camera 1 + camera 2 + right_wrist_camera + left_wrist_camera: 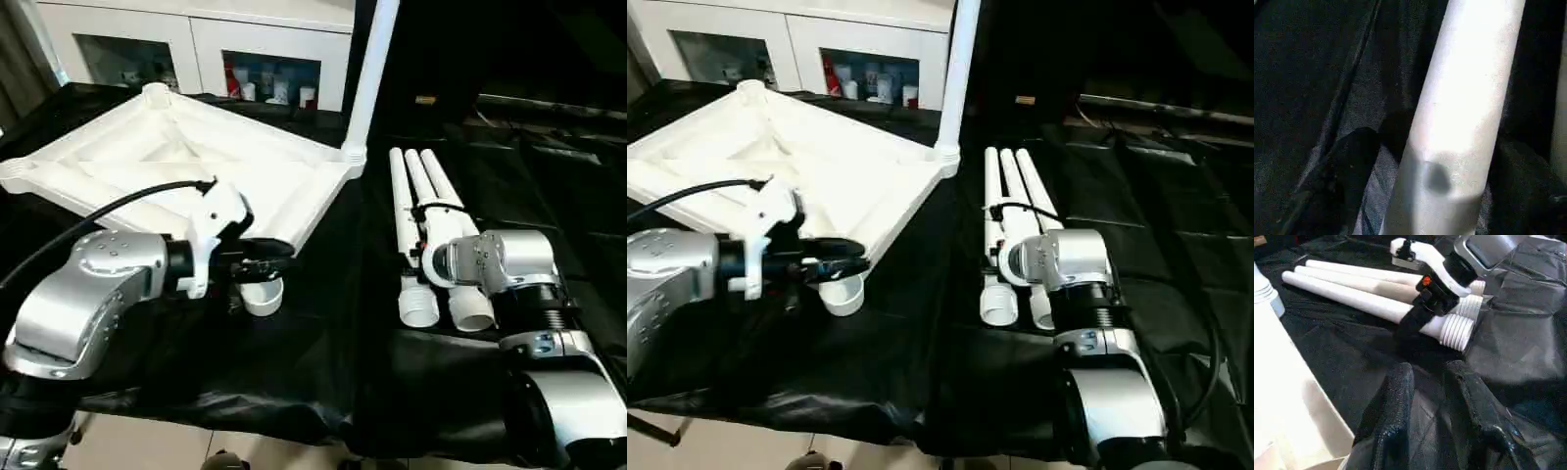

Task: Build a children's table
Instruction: Pick table leg

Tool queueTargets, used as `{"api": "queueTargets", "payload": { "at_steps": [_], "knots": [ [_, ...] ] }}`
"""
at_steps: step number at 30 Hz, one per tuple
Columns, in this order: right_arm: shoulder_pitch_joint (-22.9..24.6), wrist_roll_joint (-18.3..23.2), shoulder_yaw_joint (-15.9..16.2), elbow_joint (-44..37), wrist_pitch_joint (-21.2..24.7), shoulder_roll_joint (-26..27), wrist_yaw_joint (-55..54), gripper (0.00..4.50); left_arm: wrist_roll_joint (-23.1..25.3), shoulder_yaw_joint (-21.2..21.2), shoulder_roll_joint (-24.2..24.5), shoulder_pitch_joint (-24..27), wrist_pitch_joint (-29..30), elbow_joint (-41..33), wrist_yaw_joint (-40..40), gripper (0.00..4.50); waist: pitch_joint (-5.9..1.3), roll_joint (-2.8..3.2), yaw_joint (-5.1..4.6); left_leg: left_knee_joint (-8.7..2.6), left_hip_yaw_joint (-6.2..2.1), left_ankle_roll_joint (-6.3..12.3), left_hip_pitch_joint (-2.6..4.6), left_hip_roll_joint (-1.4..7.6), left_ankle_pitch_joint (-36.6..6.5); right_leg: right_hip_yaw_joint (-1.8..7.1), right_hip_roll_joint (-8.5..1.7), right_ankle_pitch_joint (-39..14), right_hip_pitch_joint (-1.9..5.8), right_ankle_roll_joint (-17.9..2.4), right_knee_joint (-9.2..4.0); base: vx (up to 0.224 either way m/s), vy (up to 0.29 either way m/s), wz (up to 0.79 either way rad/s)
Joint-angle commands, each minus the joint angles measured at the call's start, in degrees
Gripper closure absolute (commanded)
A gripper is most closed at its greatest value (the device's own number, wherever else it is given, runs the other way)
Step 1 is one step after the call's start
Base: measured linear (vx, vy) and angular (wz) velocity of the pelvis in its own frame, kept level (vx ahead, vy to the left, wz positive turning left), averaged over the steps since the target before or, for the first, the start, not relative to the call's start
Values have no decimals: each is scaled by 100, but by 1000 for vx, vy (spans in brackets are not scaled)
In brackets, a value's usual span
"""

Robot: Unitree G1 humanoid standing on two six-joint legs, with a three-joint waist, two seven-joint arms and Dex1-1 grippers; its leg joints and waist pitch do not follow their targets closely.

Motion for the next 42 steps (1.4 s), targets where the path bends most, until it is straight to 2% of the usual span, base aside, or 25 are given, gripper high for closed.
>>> {"api": "queueTargets", "payload": {
  "at_steps": [1,4,5,6,8,9,11,12,14,15,16,19,20,24,26,28,29,30,31,35,36,38,39,40,42],
  "knots": [
    [2,99,-100,220,29,11,-3,136,108,-206,12,-126,-150,90,-27,324,-421,69,31,-352,9,-306,0,47,-725,305,-361,-1203,318,-720,-416,0,0,0],
    [8,94,-172,300,-28,12,-62,155,127,-254,33,-133,-197,118,-38,324,-424,61,24,-350,8,-318,-4,50,-758,305,-367,-1208,326,-733,-418,0,0,0],
    [14,89,-192,326,-54,11,-86,176,115,-258,34,-134,-193,125,-42,296,-424,58,24,-350,7,-321,-1,52,-770,303,-367,-1224,324,-737,-418,0,0,0],
    [35,103,-254,333,-74,27,-139,184,13,-228,-4,-155,-65,138,-54,288,-424,85,28,-349,4,-327,1,50,-775,302,-366,-1219,323,-753,-413,0,0,0],
    [79,122,-333,308,-83,51,-207,184,-88,-169,-81,-198,125,161,13,288,-422,84,22,-346,9,-349,11,45,-831,297,-355,-1235,316,-774,-422,0,0,0],
    [115,144,-412,272,-89,80,-264,209,-85,-170,-114,-225,136,191,47,283,-426,101,27,-345,7,-352,14,45,-852,300,-358,-1248,317,-768,-422,0,0,0],
    [141,154,-451,238,-89,98,-293,218,-62,-183,-118,-234,105,207,59,269,-425,97,25,-347,4,-349,13,42,-868,296,-353,-1261,318,-760,-428,0,0,0],
    [211,189,-545,140,-121,144,-351,228,-44,-208,-140,-260,6,262,58,248,-428,126,30,-344,1,-354,17,41,-882,297,-352,-1247,318,-747,-429,0,0,0],
    [233,198,-567,107,-124,156,-367,245,-59,-211,-143,-263,-15,272,52,241,-431,106,26,-348,0,-348,11,41,-858,296,-347,-1182,327,-746,-425,0,0,0],
    [233,198,-567,107,-124,156,-367,256,-59,-211,-143,-263,-15,272,52,217,-439,101,22,-350,-5,-343,8,43,-829,290,-350,-1136,336,-770,-411,0,0,0],
    [250,233,-662,64,-135,184,-419,256,-67,-218,-155,-280,-41,297,50,217,-439,124,18,-344,-1,-344,10,40,-829,294,-348,-1092,329,-785,-418,0,0,0],
    [314,324,-869,-98,-250,262,-507,262,-94,-224,-195,-300,-60,328,65,196,-438,124,23,-348,-2,-342,8,41,-852,292,-350,-1097,335,-790,-421,0,0,0],
    [362,357,-942,-210,-287,300,-543,263,-99,-213,-225,-302,-77,341,95,185,-441,143,20,-348,-6,-351,18,42,-878,287,-349,-1129,331,-802,-416,0,0,0],
    [472,431,-1149,-509,-295,401,-722,264,-152,-70,-405,-329,-52,376,282,158,-437,132,21,-348,-1,-361,22,41,-896,290,-340,-1135,329,-789,-427,0,0,0],
    [572,548,-1464,-874,-542,544,-889,264,-236,136,-692,-430,32,471,615,156,-435,124,18,-348,6,-343,19,40,-900,295,-342,-1132,328,-768,-438,0,0,0],
    [669,841,-1848,-1275,-1155,740,-963,264,-231,275,-963,-527,-126,622,915,122,-445,120,26,-347,4,-325,14,38,-877,292,-346,-1151,328,-725,-437,0,0,0],
    [669,841,-1848,-1275,-1155,740,-963,264,-231,275,-963,-527,-126,622,915,118,-452,116,31,-339,11,-306,12,33,-852,295,-349,-1131,335,-703,-443,0,0,0],
    [778,1213,-2188,-1616,-1951,925,-810,264,-221,383,-1195,-657,-142,758,1217,115,-457,112,40,-340,11,-249,1,46,-801,297,-357,-1038,338,-681,-436,0,0,0],
    [879,1339,-2238,-1821,-2286,985,-612,264,-281,456,-1347,-693,-249,771,1320,103,-465,103,41,-334,16,-222,5,47,-787,295,-360,-1001,335,-678,-429,0,0,0],
    [1165,1724,-2366,-2534,-2849,1199,-38,264,-464,593,-1710,-940,-360,921,1505,74,-466,97,65,-327,20,-59,-12,45,-625,296,-343,-677,353,-766,-406,0,0,0],
    [1222,1904,-2390,-2769,-2855,1268,152,264,-446,624,-1820,-1013,-504,1003,1587,70,-461,92,76,-335,12,-20,-15,43,-623,289,-342,-704,360,-769,-409,0,0,0],
    [1284,2103,-2393,-3008,-2824,1335,357,264,-466,664,-1903,-1097,-407,1072,1697,57,-449,76,73,-338,15,30,-22,36,-680,286,-339,-853,366,-731,-438,0,0,0],
    [1404,2354,-2291,-3365,-2775,1384,684,264,-691,861,-2093,-1311,105,1273,1924,42,-448,79,80,-337,15,30,-13,35,-741,277,-349,-1108,356,-679,-457,0,0,0],
    [1426,2371,-2259,-3402,-2791,1380,724,264,-709,884,-2117,-1341,143,1305,1953,34,-439,77,72,-329,25,41,-20,27,-755,280,-344,-1170,354,-668,-473,0,0,0],
    [1717,2584,-1856,-3798,-2905,1292,1301,264,-1114,1230,-2451,-1685,545,1617,2190,24,-440,70,105,-315,27,65,-18,19,-759,273,-348,-1335,356,-621,-508,0,0,0]
  ]
}}
